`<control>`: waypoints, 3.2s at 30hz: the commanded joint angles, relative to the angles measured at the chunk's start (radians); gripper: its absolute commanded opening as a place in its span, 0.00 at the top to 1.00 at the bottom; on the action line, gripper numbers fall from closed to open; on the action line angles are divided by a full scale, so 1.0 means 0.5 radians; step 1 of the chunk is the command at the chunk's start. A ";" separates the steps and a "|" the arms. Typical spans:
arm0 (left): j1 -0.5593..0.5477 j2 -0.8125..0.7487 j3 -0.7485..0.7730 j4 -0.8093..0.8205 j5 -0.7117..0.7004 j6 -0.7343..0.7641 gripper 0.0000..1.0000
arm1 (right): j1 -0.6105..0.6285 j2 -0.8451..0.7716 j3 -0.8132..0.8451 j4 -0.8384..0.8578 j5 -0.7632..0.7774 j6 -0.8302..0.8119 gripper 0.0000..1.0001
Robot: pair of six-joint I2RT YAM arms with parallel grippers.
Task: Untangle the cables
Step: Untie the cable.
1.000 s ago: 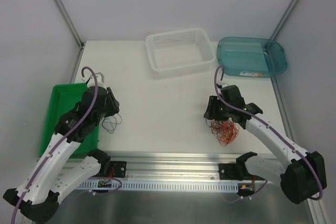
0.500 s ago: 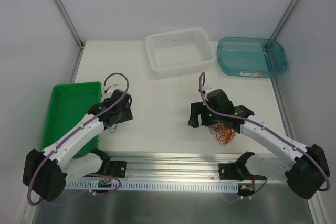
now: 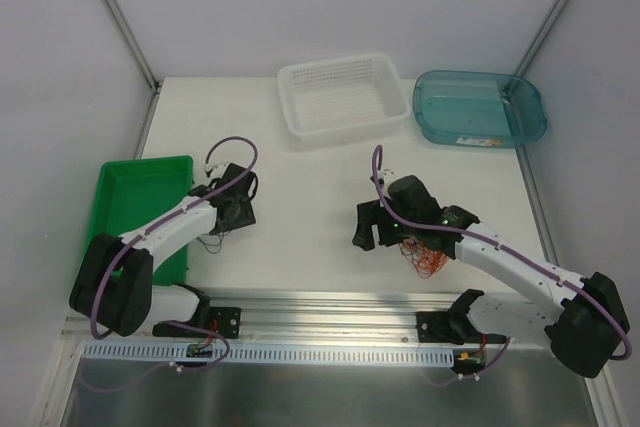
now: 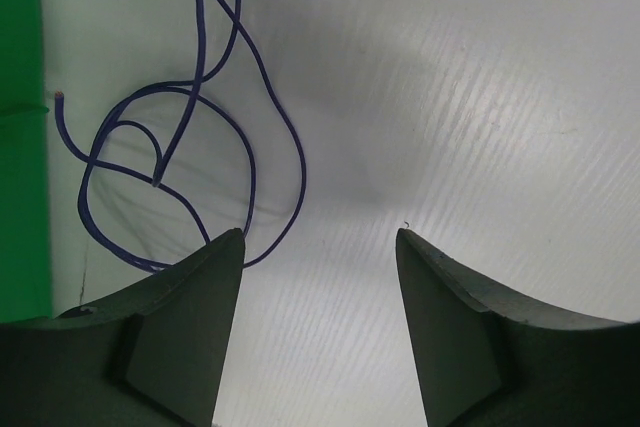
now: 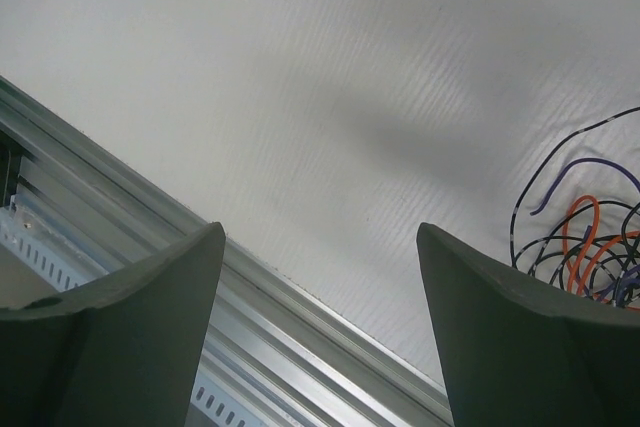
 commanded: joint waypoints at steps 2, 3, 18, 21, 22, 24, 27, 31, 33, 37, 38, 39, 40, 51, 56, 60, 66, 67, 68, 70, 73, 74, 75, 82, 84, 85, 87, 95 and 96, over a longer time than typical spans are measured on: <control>0.085 -0.027 -0.045 0.096 0.128 0.035 0.37 | 0.016 -0.049 -0.017 0.066 -0.020 -0.025 0.18; 0.100 -0.024 -0.054 0.109 0.146 0.041 0.36 | 0.016 -0.046 -0.020 0.075 -0.026 -0.028 0.18; 0.152 0.059 -0.088 0.106 0.640 0.084 0.38 | 0.028 -0.046 -0.036 0.078 -0.026 -0.016 0.18; 0.149 0.089 -0.079 0.103 0.842 0.069 0.45 | 0.028 -0.033 -0.030 0.091 -0.048 -0.010 0.18; 0.146 0.098 -0.076 0.106 0.922 0.048 0.47 | 0.028 -0.030 -0.026 0.091 -0.048 -0.003 0.18; 0.091 0.141 -0.058 0.106 0.981 0.032 0.57 | 0.031 -0.033 -0.026 0.091 -0.042 -0.003 0.18; -0.022 0.209 0.004 0.106 1.006 -0.002 0.73 | 0.028 -0.046 -0.023 0.091 -0.023 0.000 0.18; -0.255 0.322 0.154 0.106 0.966 -0.069 0.87 | 0.028 -0.073 -0.029 0.069 0.001 0.000 0.18; -0.360 0.380 0.209 0.106 0.951 -0.091 0.97 | 0.028 -0.110 -0.030 0.045 0.032 0.000 0.18; -0.498 0.390 0.390 0.106 0.996 -0.146 1.00 | 0.031 -0.205 -0.063 0.036 0.084 0.009 0.18; -0.528 0.378 0.418 0.103 1.003 -0.155 1.00 | 0.028 -0.233 -0.072 0.048 0.090 0.015 0.18; -0.568 0.335 0.445 0.106 1.018 -0.167 1.00 | 0.028 -0.260 -0.085 0.054 0.106 0.024 0.18; -0.587 0.307 0.500 0.106 1.061 -0.192 1.00 | 0.031 -0.315 -0.109 0.069 0.106 0.027 0.18; -0.688 -0.229 0.832 0.106 1.128 -0.330 1.00 | 0.028 -0.543 -0.299 0.529 -0.115 0.168 0.20; -0.722 -0.309 0.918 0.109 1.178 -0.342 1.00 | 0.028 -0.414 -0.309 0.740 -0.176 0.272 0.22; -0.728 -0.346 0.940 0.112 1.156 -0.364 1.00 | 0.034 -0.316 -0.330 1.029 -0.271 0.371 0.23; -0.740 -0.368 0.955 0.124 1.113 -0.410 1.00 | 0.148 -0.123 -0.324 1.318 -0.385 0.322 0.23; -0.743 -0.374 0.955 0.121 1.092 -0.428 1.00 | 0.181 -0.098 -0.321 1.373 -0.394 0.304 0.23; -0.740 -0.386 0.958 0.130 1.079 -0.434 1.00 | 0.200 -0.046 -0.321 1.407 -0.403 0.282 0.23; -0.743 -0.401 0.964 0.133 1.067 -0.447 1.00 | 0.231 0.000 -0.327 1.459 -0.413 0.264 0.23; -0.746 -0.420 0.973 0.136 1.076 -0.450 1.00 | 0.249 0.098 -0.321 1.545 -0.419 0.236 0.24; -0.750 -0.429 0.973 0.136 1.067 -0.453 1.00 | 0.255 0.117 -0.315 1.557 -0.434 0.233 0.24; -0.750 -0.435 0.970 0.136 1.064 -0.456 1.00 | 0.258 0.159 -0.294 1.569 -0.459 0.230 0.25; -0.756 -0.438 0.958 0.146 1.049 -0.486 1.00 | 0.338 0.347 -0.223 1.667 -0.447 0.214 0.29; -0.762 -0.441 0.958 0.146 1.049 -0.483 1.00 | 0.347 0.384 -0.223 1.707 -0.431 0.224 0.34; -0.762 -0.444 0.958 0.146 1.046 -0.486 1.00 | 0.347 0.417 -0.223 1.744 -0.428 0.230 0.37; -0.762 -0.460 0.946 0.146 1.043 -0.486 1.00 | 0.347 0.439 -0.220 1.754 -0.401 0.233 0.43; -0.762 -0.515 0.909 0.146 1.012 -0.471 1.00 | 0.351 0.433 -0.220 1.735 -0.299 0.214 0.76; -0.762 -0.527 0.894 0.146 1.003 -0.465 1.00 | 0.351 0.409 -0.220 1.708 -0.263 0.193 0.84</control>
